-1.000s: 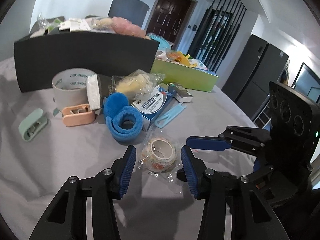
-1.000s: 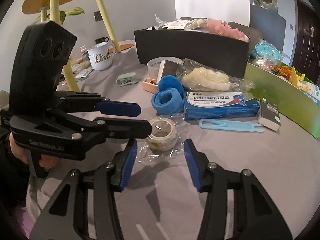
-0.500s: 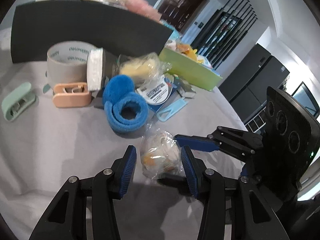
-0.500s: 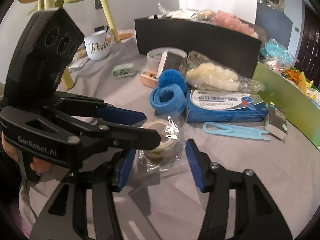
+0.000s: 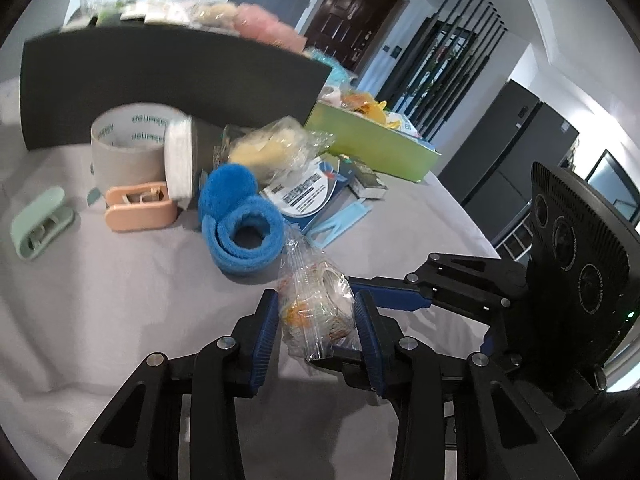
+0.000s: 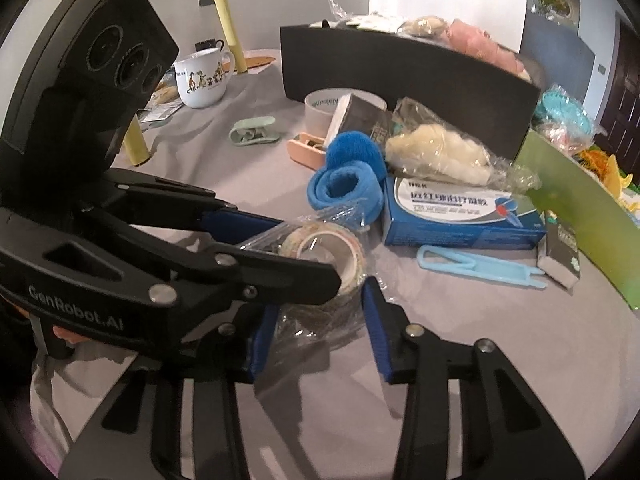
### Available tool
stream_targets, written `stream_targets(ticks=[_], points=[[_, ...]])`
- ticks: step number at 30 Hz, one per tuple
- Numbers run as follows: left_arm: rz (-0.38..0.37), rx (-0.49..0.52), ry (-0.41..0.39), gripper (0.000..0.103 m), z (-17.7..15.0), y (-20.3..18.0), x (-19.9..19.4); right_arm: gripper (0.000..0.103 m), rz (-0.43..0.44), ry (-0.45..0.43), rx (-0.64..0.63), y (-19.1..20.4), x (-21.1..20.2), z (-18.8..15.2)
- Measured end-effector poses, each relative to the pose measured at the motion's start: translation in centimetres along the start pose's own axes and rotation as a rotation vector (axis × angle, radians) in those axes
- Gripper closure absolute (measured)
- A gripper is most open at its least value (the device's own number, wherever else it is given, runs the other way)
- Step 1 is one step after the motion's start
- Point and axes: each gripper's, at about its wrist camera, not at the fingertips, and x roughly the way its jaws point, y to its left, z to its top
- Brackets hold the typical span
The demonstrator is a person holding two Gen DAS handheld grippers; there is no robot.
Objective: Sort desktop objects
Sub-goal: 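Close the left gripper on the bagged tape roll and lift it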
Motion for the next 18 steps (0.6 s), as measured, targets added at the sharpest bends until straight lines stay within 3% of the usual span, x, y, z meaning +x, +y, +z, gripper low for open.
stream_targets(ticks=[18], points=[[0.011, 0.116, -0.043, 0.063, 0.5, -5.0, -3.1, 0.061, -0.051, -0.121, 0.016, 0.9, -5.3, -0.7]])
